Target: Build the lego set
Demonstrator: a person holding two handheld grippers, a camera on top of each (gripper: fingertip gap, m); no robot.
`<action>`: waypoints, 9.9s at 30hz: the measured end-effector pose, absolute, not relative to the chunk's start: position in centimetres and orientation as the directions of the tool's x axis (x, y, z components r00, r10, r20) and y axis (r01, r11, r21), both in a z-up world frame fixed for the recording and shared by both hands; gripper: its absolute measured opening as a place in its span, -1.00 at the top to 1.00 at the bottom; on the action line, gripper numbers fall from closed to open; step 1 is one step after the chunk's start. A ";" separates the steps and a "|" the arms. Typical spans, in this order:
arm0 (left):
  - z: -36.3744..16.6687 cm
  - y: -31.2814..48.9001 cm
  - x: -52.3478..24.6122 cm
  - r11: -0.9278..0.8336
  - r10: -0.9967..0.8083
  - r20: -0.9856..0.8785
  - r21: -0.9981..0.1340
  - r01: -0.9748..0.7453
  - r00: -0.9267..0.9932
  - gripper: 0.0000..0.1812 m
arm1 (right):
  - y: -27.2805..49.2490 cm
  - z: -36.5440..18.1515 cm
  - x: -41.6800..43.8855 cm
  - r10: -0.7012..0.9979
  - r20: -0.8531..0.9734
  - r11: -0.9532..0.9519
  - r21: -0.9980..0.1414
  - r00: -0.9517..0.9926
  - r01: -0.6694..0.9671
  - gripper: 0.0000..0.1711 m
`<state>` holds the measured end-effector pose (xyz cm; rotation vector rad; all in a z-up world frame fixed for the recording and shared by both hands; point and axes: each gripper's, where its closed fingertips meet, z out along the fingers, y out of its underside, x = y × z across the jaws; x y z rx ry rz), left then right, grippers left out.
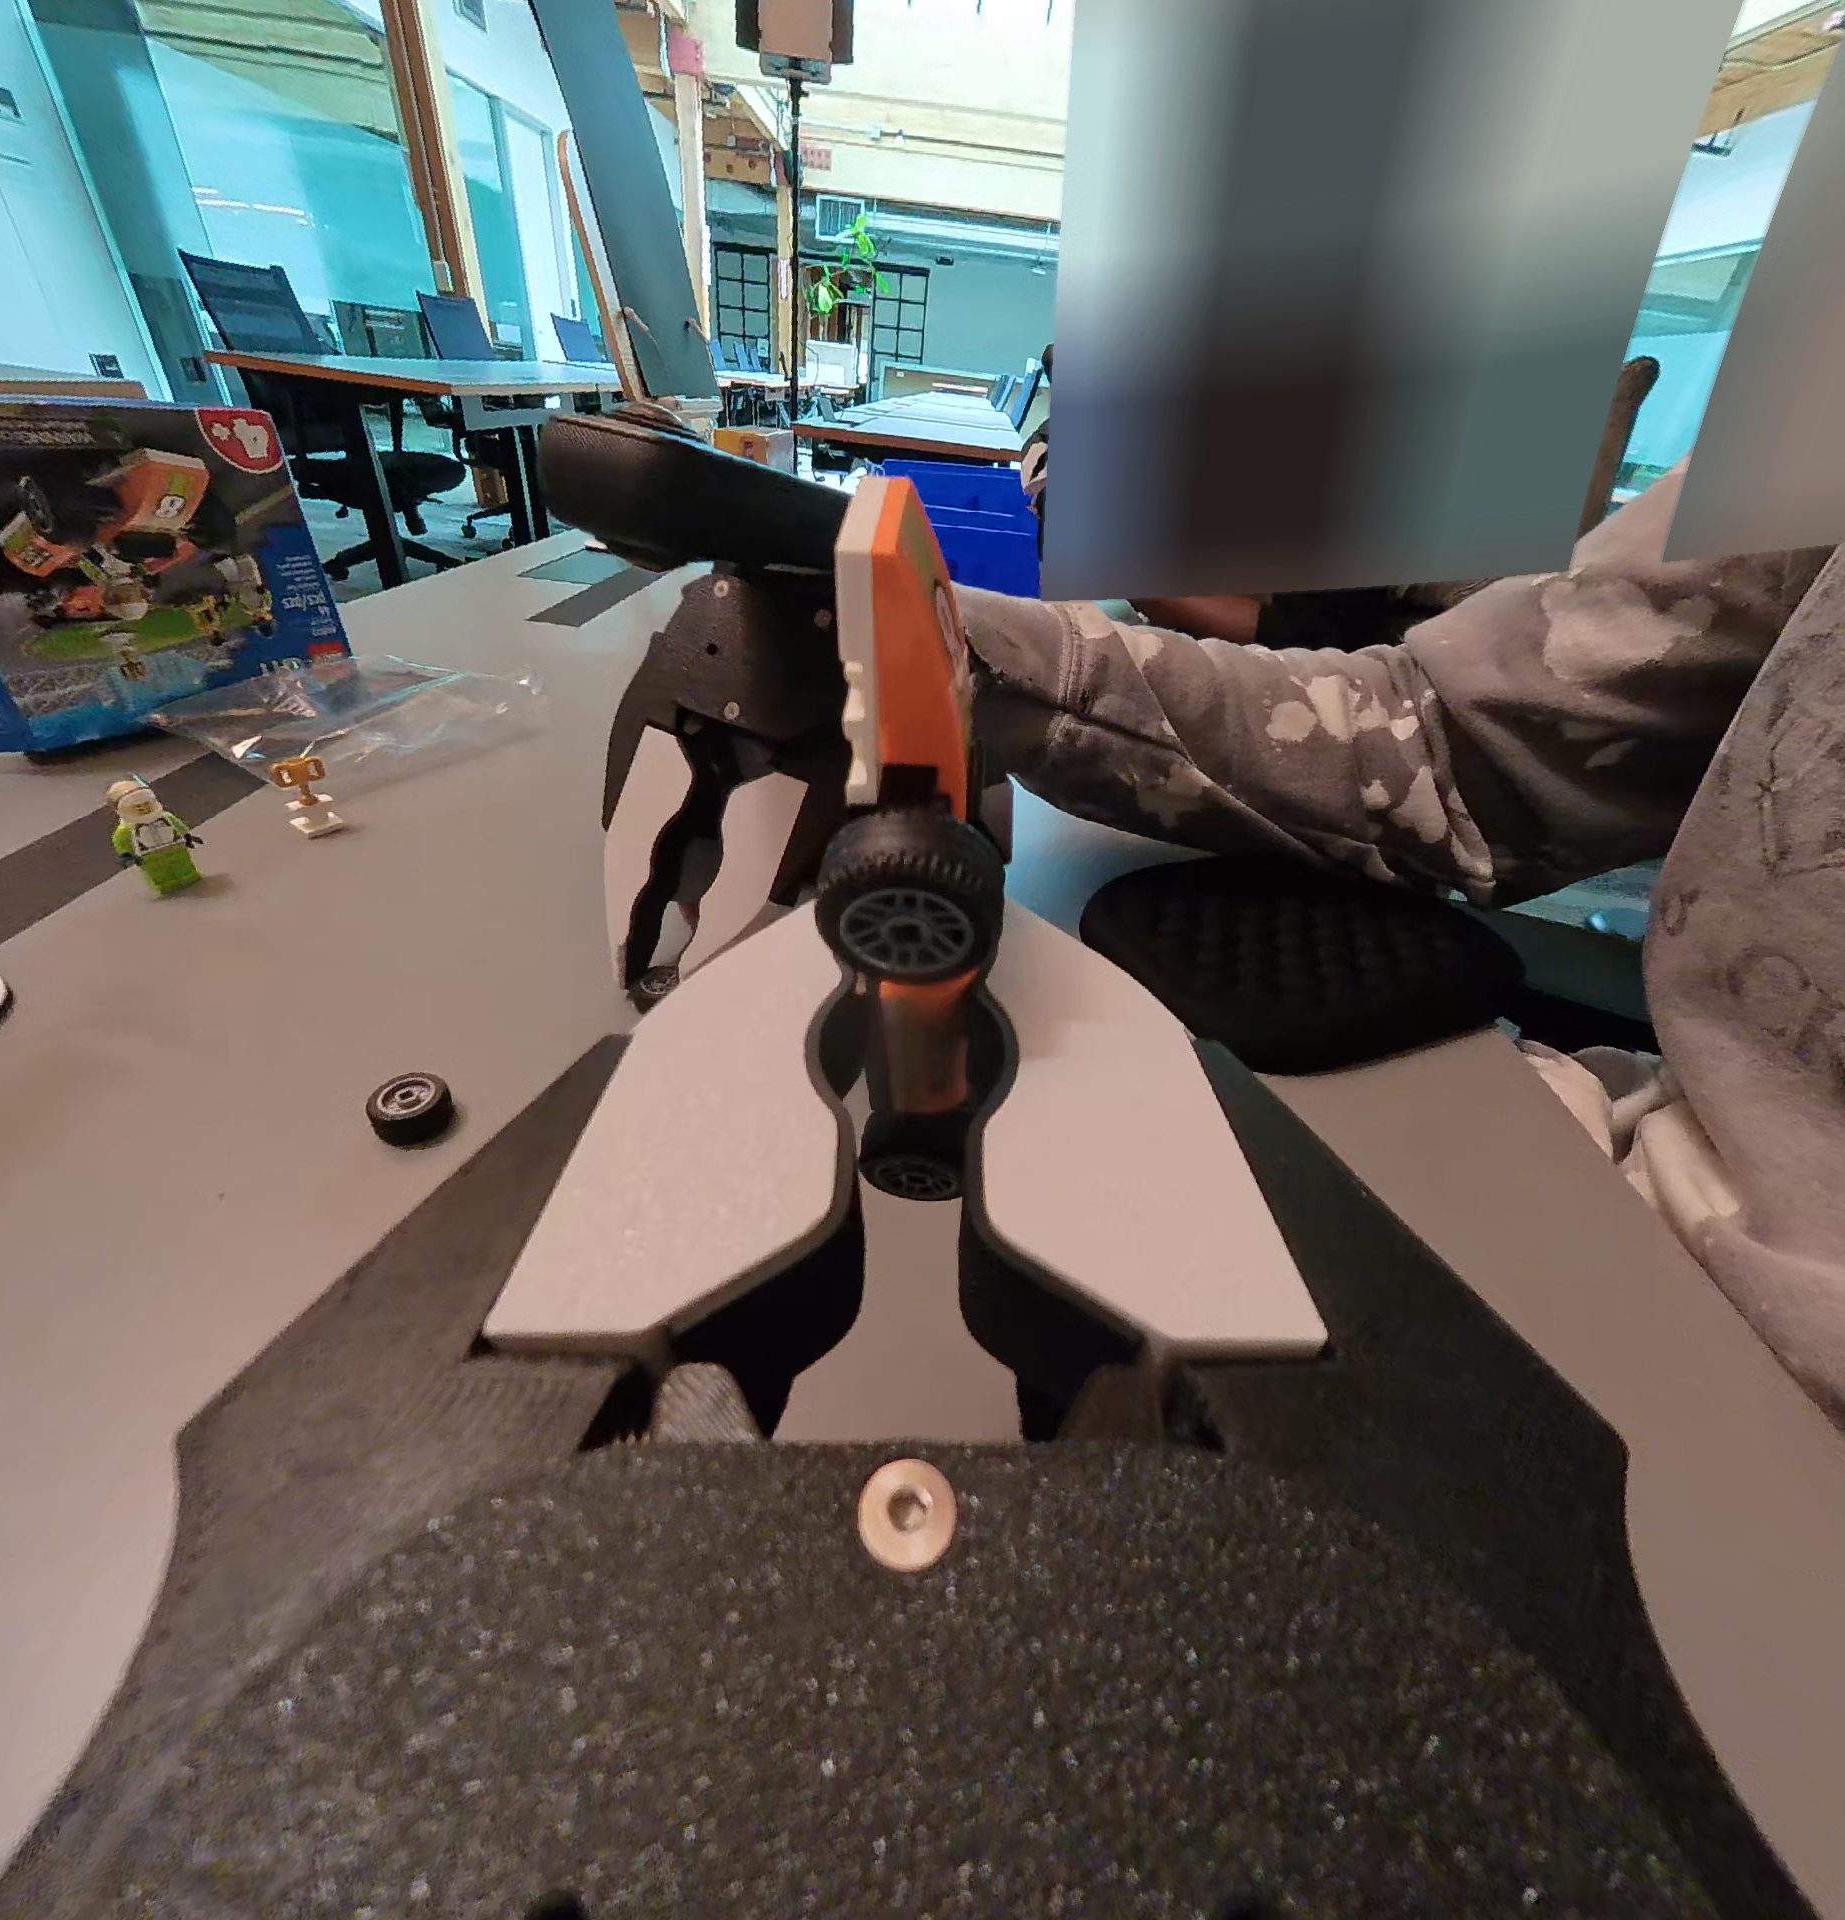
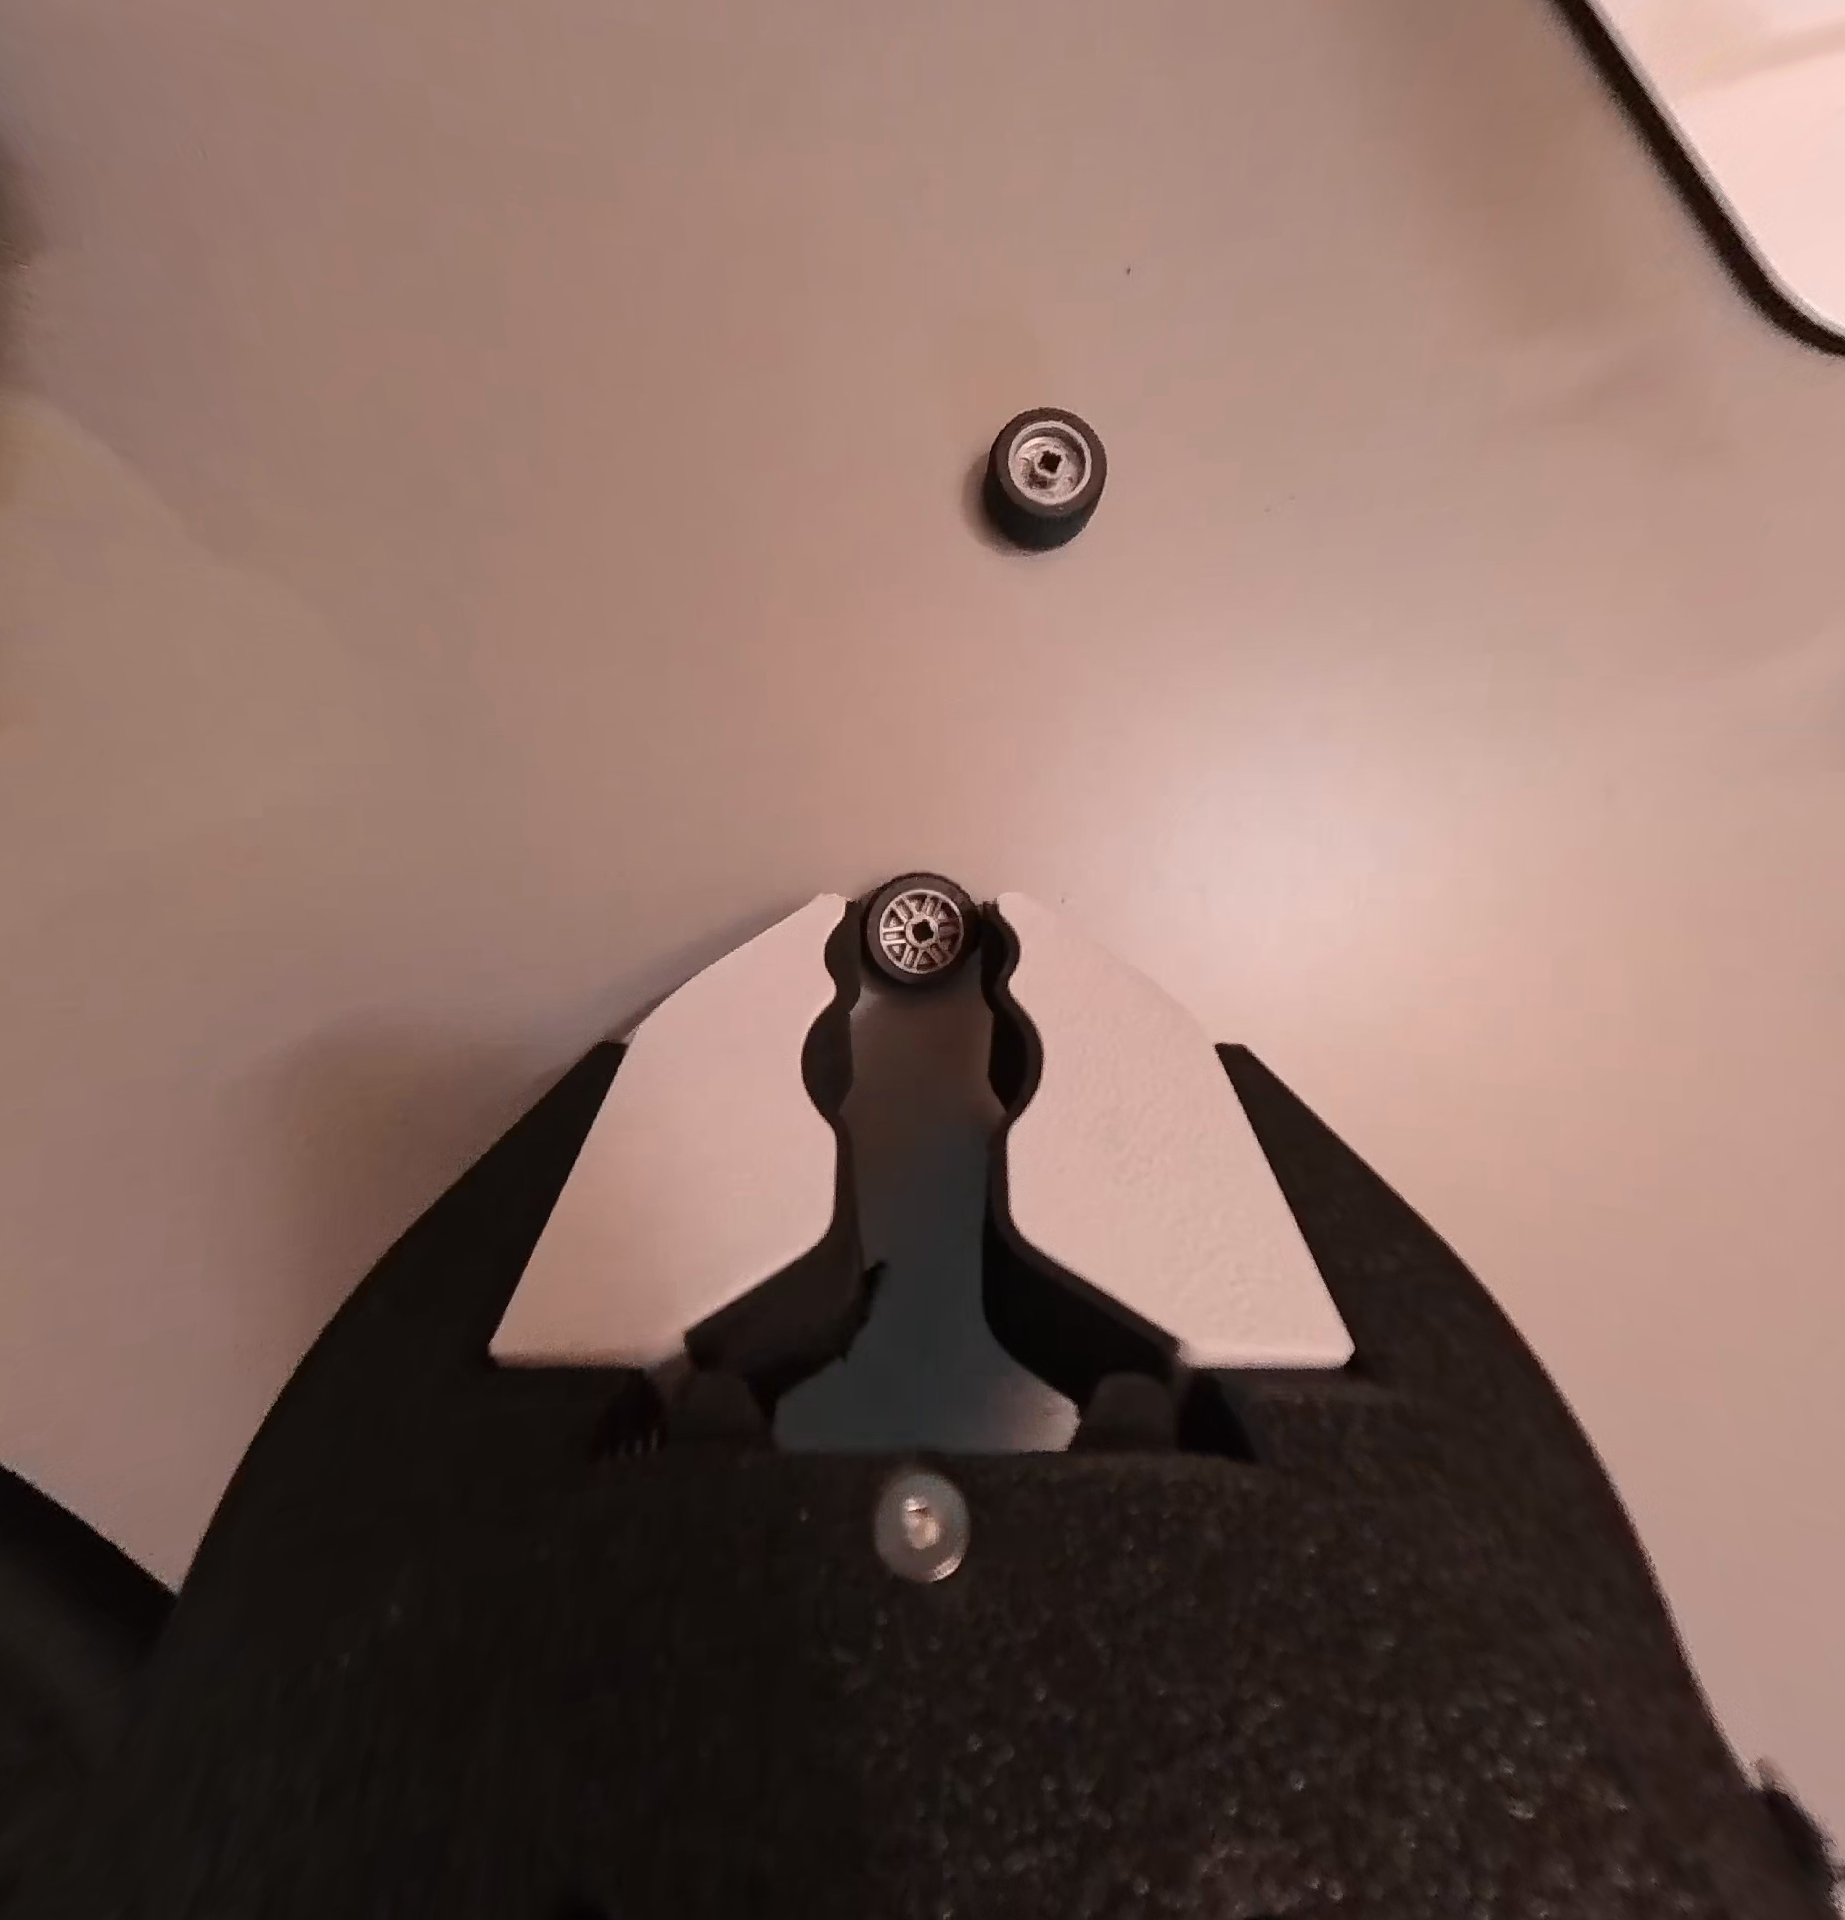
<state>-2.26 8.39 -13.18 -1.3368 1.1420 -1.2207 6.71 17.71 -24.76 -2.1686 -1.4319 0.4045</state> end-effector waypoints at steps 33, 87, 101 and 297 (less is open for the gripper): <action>-9.2 10.9 -3.7 -0.368 -0.915 0.395 -0.902 0.227 0.085 0.82 | 10.4 -9.8 -2.4 0.805 -0.593 -0.584 -0.788 -0.018 -0.194 0.75; -8.8 11.0 -3.4 -0.422 -0.888 0.454 -0.868 0.261 0.073 0.82 | 10.6 -9.6 -2.1 0.811 -0.584 -0.570 -0.782 -0.023 -0.251 0.75; -9.3 11.2 -3.6 -0.432 -0.883 0.462 -0.870 0.240 0.085 0.82 | 10.5 -10.6 -2.5 0.843 -0.536 -0.516 -0.832 0.053 -0.204 0.75; -11.9 9.8 -3.4 -0.477 -0.878 0.469 -0.871 0.115 -0.094 0.73 | 9.3 -10.4 -2.8 0.876 -0.482 -0.479 -0.873 0.014 -0.089 0.91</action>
